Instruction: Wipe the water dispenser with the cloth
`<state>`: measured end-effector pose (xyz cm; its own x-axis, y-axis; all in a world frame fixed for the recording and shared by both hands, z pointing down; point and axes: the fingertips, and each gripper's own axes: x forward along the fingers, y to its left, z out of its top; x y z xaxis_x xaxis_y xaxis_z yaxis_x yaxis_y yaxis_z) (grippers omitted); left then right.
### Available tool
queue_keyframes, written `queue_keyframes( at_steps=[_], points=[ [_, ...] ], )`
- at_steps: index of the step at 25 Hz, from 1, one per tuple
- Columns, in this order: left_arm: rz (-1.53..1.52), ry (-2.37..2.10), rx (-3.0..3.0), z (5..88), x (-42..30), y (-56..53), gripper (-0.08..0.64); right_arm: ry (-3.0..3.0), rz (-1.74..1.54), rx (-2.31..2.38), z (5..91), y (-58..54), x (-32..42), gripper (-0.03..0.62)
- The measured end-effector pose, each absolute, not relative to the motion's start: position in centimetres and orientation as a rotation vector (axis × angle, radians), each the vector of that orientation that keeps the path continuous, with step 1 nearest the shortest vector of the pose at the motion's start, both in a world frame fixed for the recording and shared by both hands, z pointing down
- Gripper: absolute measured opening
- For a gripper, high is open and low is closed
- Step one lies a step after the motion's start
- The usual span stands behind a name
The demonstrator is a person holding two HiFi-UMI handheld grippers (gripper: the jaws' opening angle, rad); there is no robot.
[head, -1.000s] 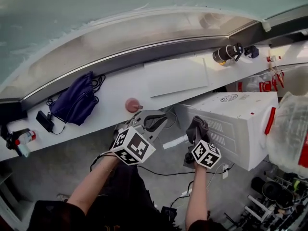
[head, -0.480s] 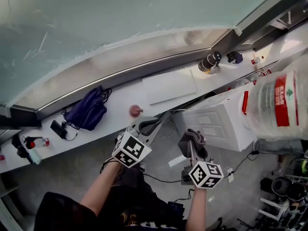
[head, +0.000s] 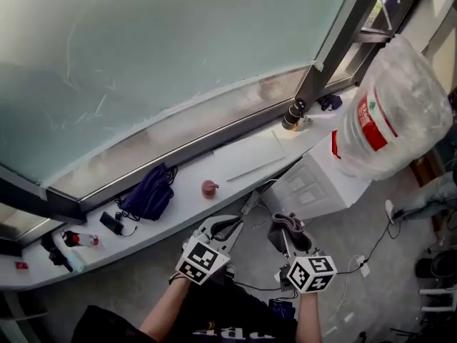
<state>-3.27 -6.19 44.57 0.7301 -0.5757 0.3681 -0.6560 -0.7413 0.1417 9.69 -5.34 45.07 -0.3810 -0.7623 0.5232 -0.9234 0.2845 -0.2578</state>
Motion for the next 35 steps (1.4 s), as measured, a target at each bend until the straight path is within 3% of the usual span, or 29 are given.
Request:
queue_keyframes(
  at_steps=[15,24,35],
  points=[
    [0.446,-0.985,2.750,37.3,-0.2,4.4,0.023,-2.367,0.705,1.631,40.3,4.0,13.1,0.104],
    [0.442,-0.879,2.808,34.8,1.8,5.1,0.023,-2.345,0.676,1.751,38.3,5.6,14.8,0.104],
    [0.428,-0.658,2.972,32.2,-0.1,6.6,0.023,-2.267,0.686,1.917,37.0,8.3,11.0,0.104]
  ],
)
